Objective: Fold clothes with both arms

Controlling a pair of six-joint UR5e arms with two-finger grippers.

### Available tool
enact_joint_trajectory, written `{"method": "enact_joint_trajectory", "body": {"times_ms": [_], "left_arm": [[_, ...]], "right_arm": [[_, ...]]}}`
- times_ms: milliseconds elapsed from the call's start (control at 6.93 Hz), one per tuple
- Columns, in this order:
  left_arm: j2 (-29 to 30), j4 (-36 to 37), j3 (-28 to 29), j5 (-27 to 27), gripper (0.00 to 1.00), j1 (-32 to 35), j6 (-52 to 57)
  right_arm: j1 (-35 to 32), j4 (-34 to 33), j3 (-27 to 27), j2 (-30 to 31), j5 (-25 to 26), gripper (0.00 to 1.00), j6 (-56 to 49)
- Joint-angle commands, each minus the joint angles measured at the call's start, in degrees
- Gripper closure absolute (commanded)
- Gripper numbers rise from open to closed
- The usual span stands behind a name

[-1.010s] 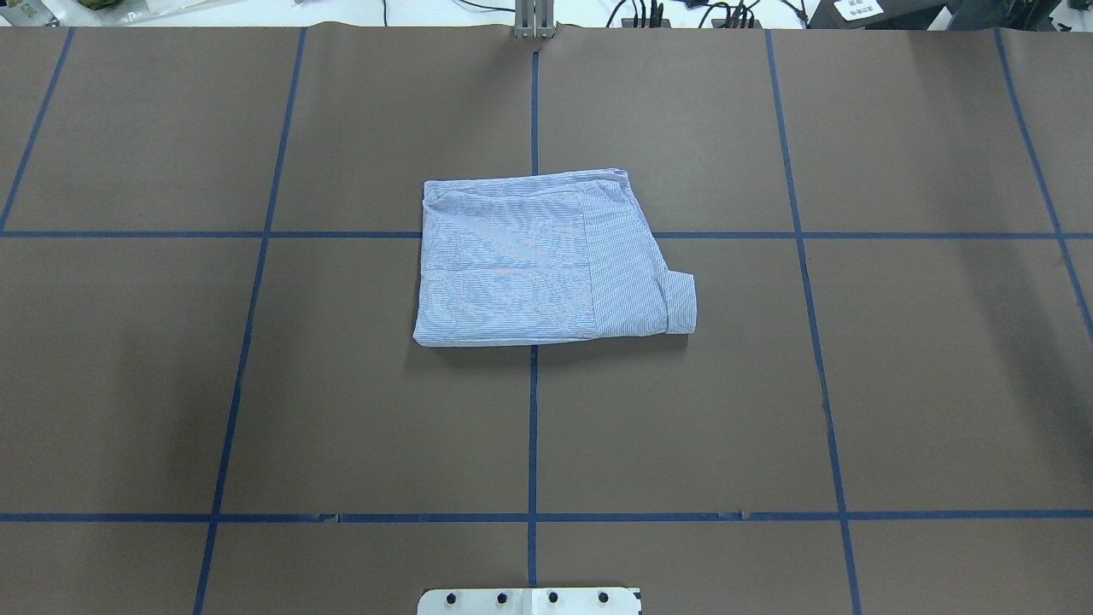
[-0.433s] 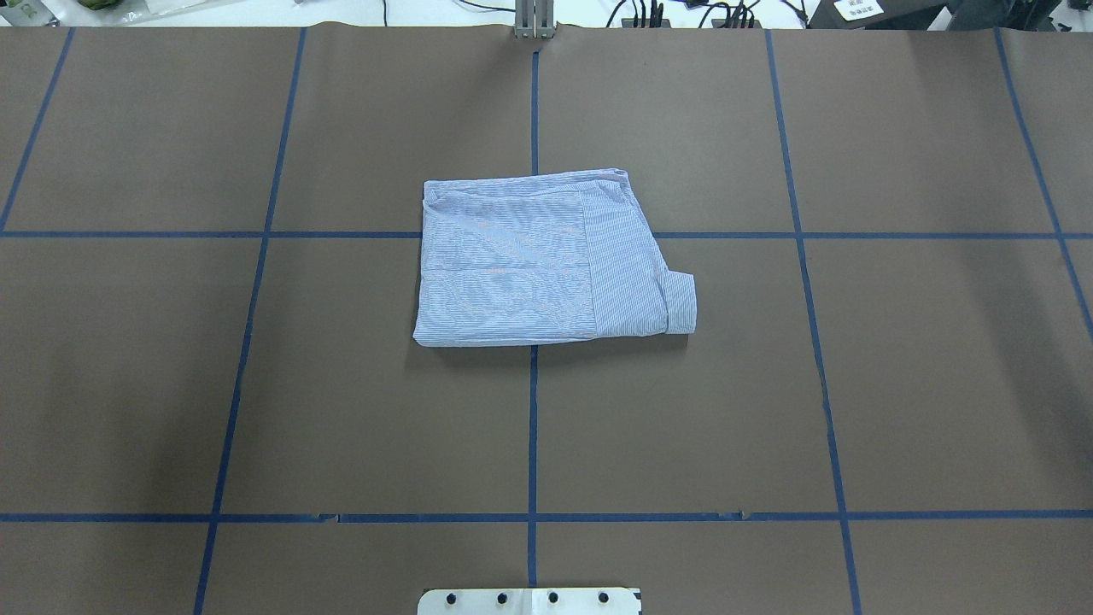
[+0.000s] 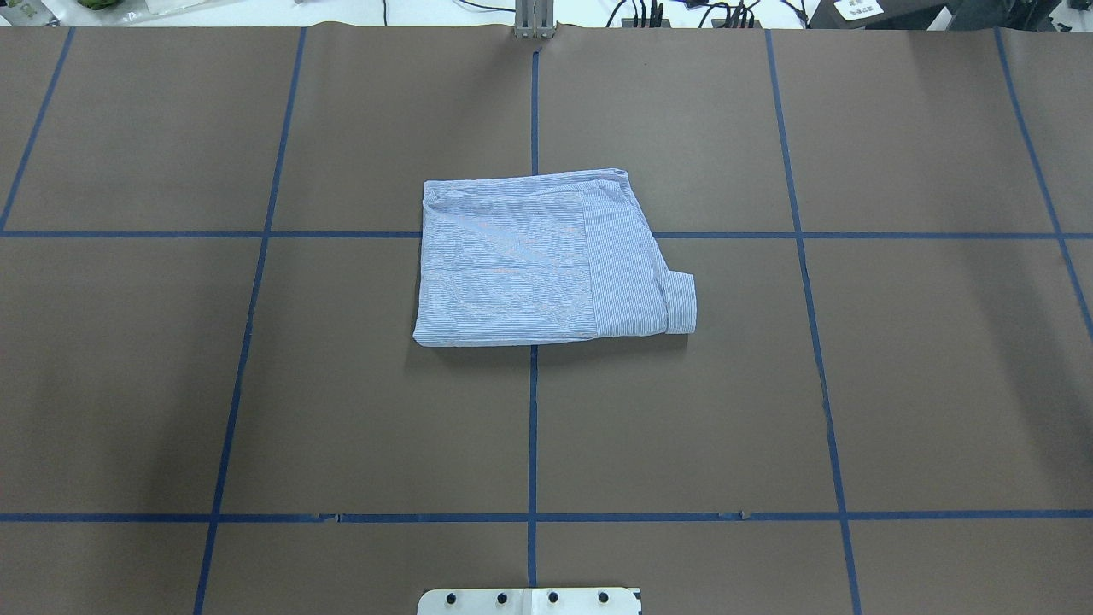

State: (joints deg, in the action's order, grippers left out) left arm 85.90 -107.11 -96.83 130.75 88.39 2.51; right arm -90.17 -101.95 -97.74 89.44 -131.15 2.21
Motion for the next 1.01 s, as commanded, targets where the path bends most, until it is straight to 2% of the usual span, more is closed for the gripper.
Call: {"method": "enact_joint_trajectory", "body": {"times_ms": [0, 289, 866], "left_arm": [[-0.38, 0.15, -0.11, -0.14, 0.00, 0.03, 0.04], [-0.38, 0.67, 0.50, -0.05, 0.00, 0.12, -0.74], [0.14, 0.50, -0.38, 0.65, 0.00, 0.21, -0.75]], "right_arm": [[2.00, 0.25, -0.25, -0.57, 0.36, 0.00, 0.16], [3.15, 0.61, -1.74, -0.84, 0.45, 0.00, 0.08], [4.21, 0.70, -0.60, -3.47, -0.60, 0.00, 0.16]]}}
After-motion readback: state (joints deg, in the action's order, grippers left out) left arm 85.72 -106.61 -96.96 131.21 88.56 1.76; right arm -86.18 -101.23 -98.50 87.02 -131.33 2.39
